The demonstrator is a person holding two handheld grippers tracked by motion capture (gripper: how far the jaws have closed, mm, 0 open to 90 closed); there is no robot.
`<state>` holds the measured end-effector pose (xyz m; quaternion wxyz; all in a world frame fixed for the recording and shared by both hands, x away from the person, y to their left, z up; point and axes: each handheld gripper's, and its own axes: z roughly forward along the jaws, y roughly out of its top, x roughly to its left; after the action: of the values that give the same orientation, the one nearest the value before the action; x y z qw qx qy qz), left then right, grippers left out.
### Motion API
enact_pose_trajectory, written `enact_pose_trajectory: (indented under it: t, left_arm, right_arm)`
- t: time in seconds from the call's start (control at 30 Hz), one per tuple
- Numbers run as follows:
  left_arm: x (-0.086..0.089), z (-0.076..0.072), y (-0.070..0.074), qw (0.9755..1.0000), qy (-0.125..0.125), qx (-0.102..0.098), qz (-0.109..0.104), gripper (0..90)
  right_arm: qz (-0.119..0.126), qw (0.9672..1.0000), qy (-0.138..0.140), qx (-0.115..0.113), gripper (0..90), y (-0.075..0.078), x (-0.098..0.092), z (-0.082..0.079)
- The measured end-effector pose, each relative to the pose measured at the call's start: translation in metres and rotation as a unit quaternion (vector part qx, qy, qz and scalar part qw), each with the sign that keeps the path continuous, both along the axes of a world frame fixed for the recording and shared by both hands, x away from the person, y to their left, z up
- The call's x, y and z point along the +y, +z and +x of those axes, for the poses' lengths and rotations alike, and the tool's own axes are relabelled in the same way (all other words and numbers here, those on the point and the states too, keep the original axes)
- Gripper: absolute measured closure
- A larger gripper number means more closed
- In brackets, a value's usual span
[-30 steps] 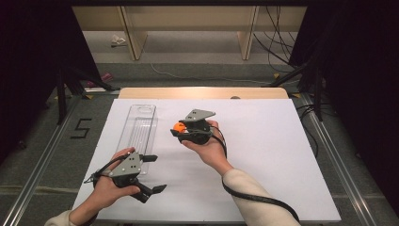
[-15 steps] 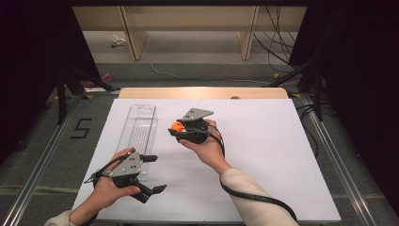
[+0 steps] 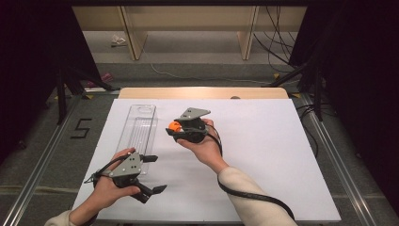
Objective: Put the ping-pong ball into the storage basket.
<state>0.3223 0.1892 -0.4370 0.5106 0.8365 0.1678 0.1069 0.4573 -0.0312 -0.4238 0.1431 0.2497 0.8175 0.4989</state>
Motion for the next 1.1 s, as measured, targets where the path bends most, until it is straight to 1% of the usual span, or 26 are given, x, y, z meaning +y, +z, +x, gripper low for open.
enact_pose_trajectory:
  t: [0.23,1.1]
  left_arm:
    - [0.0,0.0,0.0,1.0,0.0,0.0,0.0,2.8]
    - [0.0,0.0,0.0,1.0,-0.001,-0.001,0.003,2.9]
  right_arm:
    - [0.0,1.0,0.006,-0.001,51.6,0.001,0.004,0.001]
    - [0.0,0.9999,0.012,0.001,51.6,0.003,0.015,0.003]
